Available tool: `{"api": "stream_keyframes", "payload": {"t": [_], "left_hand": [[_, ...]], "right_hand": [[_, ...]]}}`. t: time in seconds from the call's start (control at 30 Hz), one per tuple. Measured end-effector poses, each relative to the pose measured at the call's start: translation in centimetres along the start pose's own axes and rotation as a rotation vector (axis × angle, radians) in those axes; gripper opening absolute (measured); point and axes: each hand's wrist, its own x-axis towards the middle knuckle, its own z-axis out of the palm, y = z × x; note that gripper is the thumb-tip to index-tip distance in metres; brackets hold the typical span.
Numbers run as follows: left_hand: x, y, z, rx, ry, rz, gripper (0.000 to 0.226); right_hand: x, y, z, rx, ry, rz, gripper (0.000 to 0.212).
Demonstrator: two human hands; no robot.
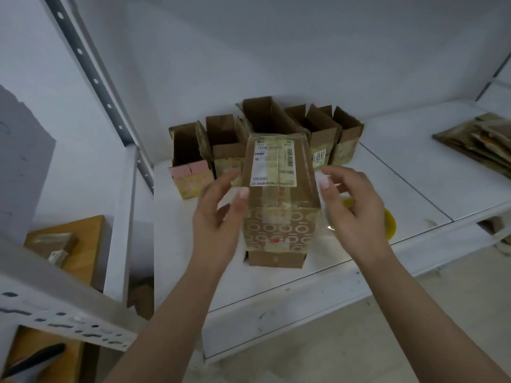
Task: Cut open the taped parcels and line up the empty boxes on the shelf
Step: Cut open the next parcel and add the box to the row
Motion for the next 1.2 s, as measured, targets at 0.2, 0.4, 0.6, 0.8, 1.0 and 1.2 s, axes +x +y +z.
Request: {"api": "stream_keyframes", "payload": {"t": [0.2, 0.4, 0.6, 0.8, 1.0, 1.2], "left_hand": [[0.1, -0.8, 2.0, 0.028, -0.01, -0.018, 0.034], [0.0, -2.5, 1.5, 0.09, -0.038, 0.144, 0.039], [-0.2, -3.7, 1.4, 0.072, -0.041, 0.183, 0.054], [0.4, -3.4, 0.7, -0.117, -0.156, 0.02, 0.055], [0.9, -3.3, -1.0, -0.036, -0.341, 0.113, 0.05], [0.9, -4.0, -2.2, -0.05, -0.363, 0.165, 0.045]], "right_hand": [[-1.5, 0.4, 2.3, -0.149, -0.064, -0.029, 0.065], [-1.9, 2.6, 2.5, -0.074, -0.002, -0.247, 0.065], [-2.2, 3.3, 2.2, -0.03, 0.0, -0.221, 0.064], [-2.8, 2.4, 1.8, 0.078, -0.069, -0.017, 0.06], [-2.3, 2.7, 0.5, 0.109, -0.194, 0.009, 0.051], [-2.5, 2.4, 0.6, 0.164, -0.209, 0.016, 0.049]]}}
